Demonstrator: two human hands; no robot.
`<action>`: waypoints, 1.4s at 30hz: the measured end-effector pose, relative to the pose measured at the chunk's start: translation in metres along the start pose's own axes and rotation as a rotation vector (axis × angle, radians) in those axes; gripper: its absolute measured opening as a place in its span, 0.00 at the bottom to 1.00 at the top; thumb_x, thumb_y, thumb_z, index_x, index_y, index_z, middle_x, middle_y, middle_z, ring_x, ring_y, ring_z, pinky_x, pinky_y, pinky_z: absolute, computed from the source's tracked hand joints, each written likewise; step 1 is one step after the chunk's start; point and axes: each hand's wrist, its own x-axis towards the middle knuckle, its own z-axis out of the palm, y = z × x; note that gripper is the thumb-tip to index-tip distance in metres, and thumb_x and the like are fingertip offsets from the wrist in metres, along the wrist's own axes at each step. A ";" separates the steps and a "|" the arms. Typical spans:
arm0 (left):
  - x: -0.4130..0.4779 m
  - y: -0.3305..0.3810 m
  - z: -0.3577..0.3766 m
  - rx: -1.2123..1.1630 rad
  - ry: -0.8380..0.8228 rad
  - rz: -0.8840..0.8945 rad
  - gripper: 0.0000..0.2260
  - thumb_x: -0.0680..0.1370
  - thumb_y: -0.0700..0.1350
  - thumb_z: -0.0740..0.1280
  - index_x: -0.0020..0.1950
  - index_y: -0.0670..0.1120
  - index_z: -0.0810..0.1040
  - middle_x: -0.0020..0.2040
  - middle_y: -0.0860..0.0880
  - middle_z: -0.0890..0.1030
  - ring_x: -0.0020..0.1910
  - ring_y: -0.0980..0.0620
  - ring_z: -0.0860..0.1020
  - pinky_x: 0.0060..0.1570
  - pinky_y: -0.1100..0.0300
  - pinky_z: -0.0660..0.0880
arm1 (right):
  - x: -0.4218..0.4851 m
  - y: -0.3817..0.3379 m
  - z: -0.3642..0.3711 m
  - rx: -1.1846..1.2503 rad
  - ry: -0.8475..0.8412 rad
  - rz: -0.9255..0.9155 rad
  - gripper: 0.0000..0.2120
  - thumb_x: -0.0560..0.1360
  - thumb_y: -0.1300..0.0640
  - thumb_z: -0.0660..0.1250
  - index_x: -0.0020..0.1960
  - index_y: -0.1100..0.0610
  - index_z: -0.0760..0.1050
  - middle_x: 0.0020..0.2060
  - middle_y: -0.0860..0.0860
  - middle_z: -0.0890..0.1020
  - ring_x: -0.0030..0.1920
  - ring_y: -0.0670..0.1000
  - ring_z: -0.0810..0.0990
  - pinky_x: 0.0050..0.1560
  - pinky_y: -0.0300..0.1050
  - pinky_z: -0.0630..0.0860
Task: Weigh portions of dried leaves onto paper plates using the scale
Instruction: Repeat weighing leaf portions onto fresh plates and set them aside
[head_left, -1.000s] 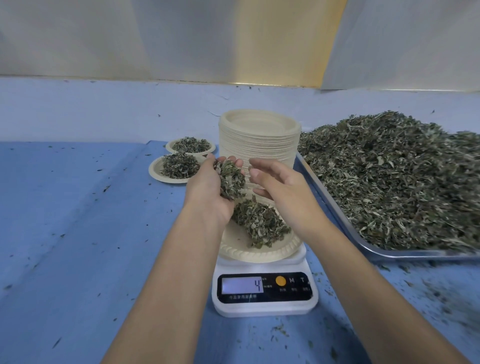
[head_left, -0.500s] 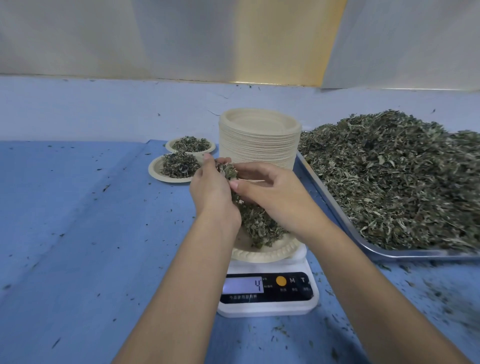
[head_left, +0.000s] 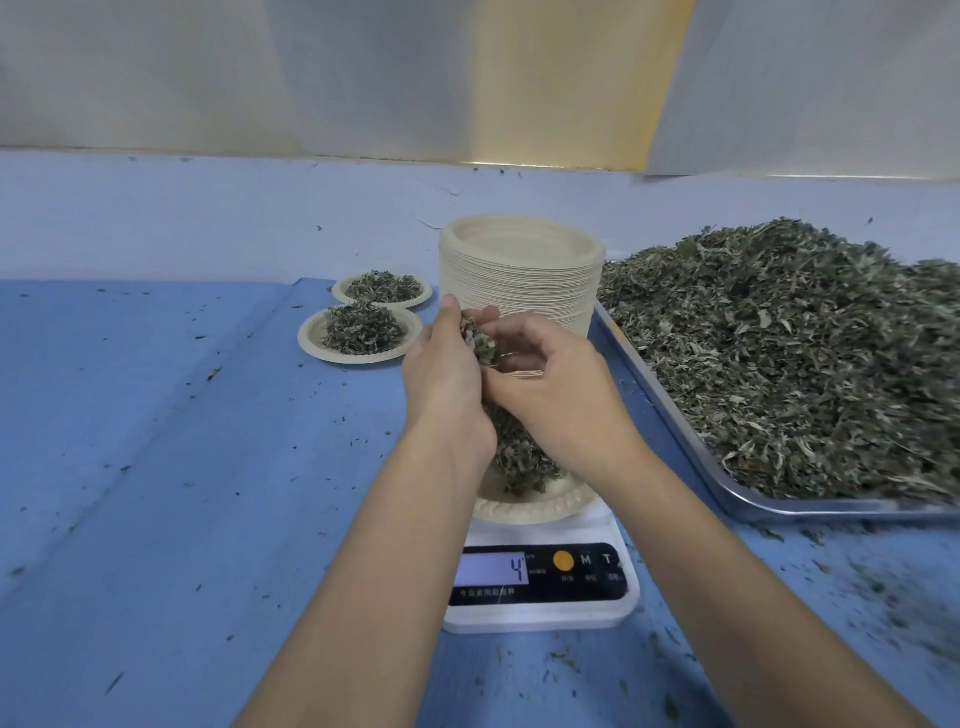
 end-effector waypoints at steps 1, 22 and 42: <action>0.001 0.000 0.000 -0.007 0.004 -0.023 0.14 0.81 0.48 0.61 0.38 0.44 0.74 0.38 0.47 0.81 0.37 0.49 0.79 0.44 0.53 0.78 | -0.001 0.000 0.000 -0.023 0.006 -0.009 0.13 0.69 0.64 0.72 0.47 0.48 0.77 0.38 0.36 0.79 0.37 0.33 0.77 0.39 0.25 0.71; 0.011 0.020 -0.018 -0.231 0.123 -0.071 0.14 0.82 0.49 0.58 0.39 0.44 0.70 0.32 0.47 0.75 0.27 0.54 0.77 0.41 0.59 0.81 | 0.012 0.010 -0.022 0.015 0.138 0.039 0.11 0.70 0.60 0.73 0.46 0.45 0.77 0.40 0.44 0.84 0.43 0.47 0.83 0.50 0.48 0.81; 0.014 0.019 -0.022 -0.262 0.153 -0.066 0.15 0.82 0.48 0.58 0.38 0.43 0.71 0.32 0.47 0.76 0.26 0.54 0.78 0.39 0.59 0.81 | 0.005 0.014 -0.026 -0.136 -0.029 0.205 0.08 0.72 0.51 0.70 0.35 0.49 0.81 0.26 0.42 0.76 0.26 0.40 0.72 0.31 0.47 0.69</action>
